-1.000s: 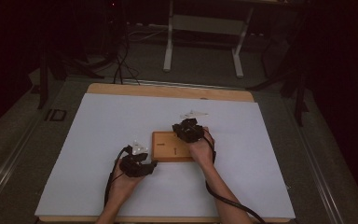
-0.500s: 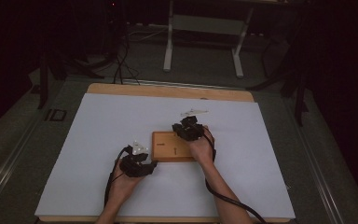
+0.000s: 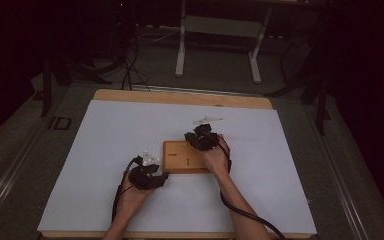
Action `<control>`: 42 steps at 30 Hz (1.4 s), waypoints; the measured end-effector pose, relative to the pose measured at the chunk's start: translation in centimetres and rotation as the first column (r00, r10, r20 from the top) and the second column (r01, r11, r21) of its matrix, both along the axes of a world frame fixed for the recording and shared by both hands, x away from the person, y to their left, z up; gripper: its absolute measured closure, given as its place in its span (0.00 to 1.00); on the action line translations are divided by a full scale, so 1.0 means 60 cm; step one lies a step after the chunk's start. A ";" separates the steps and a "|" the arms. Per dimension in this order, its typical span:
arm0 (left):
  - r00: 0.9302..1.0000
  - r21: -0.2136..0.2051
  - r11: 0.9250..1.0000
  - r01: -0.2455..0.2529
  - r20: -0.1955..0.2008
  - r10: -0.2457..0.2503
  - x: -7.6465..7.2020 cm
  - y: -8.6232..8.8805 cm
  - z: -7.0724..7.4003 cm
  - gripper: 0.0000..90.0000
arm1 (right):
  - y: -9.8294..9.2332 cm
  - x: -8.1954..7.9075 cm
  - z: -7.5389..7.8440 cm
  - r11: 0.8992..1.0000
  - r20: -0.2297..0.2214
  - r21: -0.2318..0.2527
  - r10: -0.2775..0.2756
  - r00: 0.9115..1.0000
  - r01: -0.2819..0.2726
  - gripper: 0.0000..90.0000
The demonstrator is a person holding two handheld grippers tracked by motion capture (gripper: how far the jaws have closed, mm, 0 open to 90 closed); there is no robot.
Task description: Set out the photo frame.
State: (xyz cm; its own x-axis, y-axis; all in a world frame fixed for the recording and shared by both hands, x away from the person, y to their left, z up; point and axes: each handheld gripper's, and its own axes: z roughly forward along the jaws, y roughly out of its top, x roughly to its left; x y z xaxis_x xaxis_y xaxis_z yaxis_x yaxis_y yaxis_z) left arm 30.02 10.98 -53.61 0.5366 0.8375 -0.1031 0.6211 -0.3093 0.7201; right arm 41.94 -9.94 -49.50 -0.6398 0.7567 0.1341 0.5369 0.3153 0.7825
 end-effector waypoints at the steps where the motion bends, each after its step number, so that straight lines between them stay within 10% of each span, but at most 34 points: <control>1: 1.000 -0.001 1.000 -0.002 0.000 0.002 0.000 0.000 -0.001 0.56 | 0.000 0.001 0.000 1.000 -0.002 0.000 0.004 1.000 -0.004 0.94; 30: 1.000 -0.008 1.000 0.010 -0.012 -0.010 0.002 -0.006 -0.005 0.58 | -0.009 0.034 0.006 0.998 -0.111 0.047 0.040 0.993 -0.035 0.94; 42: 0.999 0.071 0.997 0.009 0.031 -0.012 0.006 -0.015 -0.005 0.59 | -0.009 0.048 0.010 0.998 -0.146 0.044 0.045 0.988 -0.039 0.94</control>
